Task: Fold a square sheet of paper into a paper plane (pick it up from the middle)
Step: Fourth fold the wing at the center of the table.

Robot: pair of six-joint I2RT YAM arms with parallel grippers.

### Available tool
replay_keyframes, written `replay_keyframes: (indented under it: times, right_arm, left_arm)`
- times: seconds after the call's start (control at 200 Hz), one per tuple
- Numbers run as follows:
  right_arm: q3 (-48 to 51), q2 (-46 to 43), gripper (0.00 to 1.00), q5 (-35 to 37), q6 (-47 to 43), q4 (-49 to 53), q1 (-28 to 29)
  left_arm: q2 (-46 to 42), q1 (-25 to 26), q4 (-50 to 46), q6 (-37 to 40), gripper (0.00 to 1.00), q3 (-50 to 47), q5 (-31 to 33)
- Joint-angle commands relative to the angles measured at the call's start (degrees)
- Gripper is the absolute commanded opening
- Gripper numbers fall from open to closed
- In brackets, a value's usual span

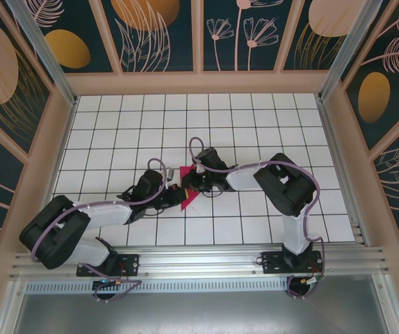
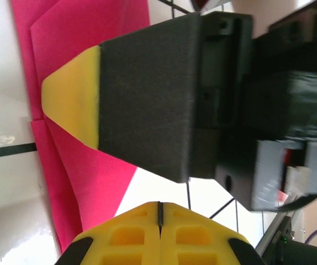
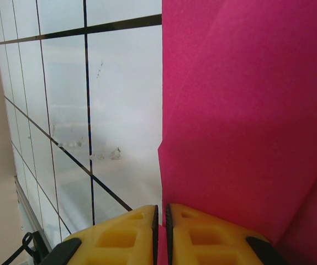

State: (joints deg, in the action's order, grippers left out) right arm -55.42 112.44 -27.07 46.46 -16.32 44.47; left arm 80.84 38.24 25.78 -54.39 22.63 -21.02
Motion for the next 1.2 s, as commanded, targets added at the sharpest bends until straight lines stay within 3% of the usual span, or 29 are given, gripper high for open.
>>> replay_keyframes:
  times: [0.0, 0.43, 0.906, 1.051, 1.196]
  right_arm:
    - [0.24, 2.77, 0.17, 4.48, -0.36, 4.1, 0.03]
    - [-0.06, 3.07, 0.17, 4.48, -0.4, 4.35, 0.07]
    - [-0.41, 3.38, 0.17, 5.18, -0.3, 4.94, 0.09]
    - [-0.51, 3.4, 0.17, 5.18, -0.4, 5.01, 0.09]
    - [-0.6, 3.23, 0.18, 5.29, -0.49, 5.28, 0.09]
  left_arm:
    - [2.74, -0.39, 5.33, -1.18, 0.05, 0.97, -1.61]
    - [7.84, -0.44, 1.39, 1.68, 0.03, -1.22, 1.17]
    - [7.6, -0.36, 4.86, 2.04, 0.03, -9.4, -8.28]
    - [7.74, -0.4, -1.5, 6.57, 0.03, -7.44, -8.8]
    - [5.22, -0.41, -10.46, 10.44, 0.02, -6.1, -5.41]
